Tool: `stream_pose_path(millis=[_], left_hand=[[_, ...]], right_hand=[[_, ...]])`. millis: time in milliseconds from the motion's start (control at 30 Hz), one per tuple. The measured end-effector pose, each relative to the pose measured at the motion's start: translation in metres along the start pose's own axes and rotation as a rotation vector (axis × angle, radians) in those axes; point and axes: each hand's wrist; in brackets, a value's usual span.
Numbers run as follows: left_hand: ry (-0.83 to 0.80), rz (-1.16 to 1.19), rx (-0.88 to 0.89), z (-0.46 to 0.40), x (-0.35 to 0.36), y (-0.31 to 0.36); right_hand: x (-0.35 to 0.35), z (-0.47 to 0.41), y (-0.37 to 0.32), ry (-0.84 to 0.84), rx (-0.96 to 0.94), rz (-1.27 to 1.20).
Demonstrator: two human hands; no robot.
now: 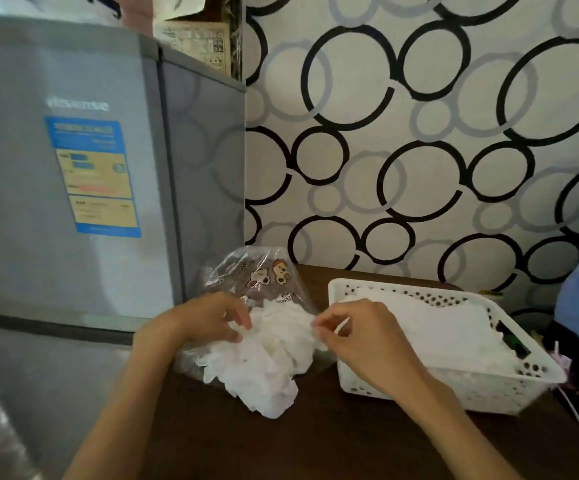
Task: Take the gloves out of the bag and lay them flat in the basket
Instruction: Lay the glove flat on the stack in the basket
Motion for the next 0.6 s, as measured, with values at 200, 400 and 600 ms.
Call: stream_pose_path(millis=[200, 400, 600], left_hand=[[-0.118, -0.019, 0.0, -0.005, -0.01, -0.003], [-0.141, -0.142, -0.024, -0.012, -0.007, 0.0], [0.161, 0.255, 0.067, -0.018, -0.014, -0.004]], right_hand=[[0.051, -0.008, -0.032, -0.457, 0.124, 0.196], [0.069, -0.017, -0.018, -0.128, 0.049, 0.273], [0.046, -0.047, -0.015, -0.005, 0.052, 0.095]])
Point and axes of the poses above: each hand's wrist, its own z-axis away from the middle knuckle, its own x-axis out of the palm, y = z × x, and after that the axes turned 14 degrees about -x, right-handed
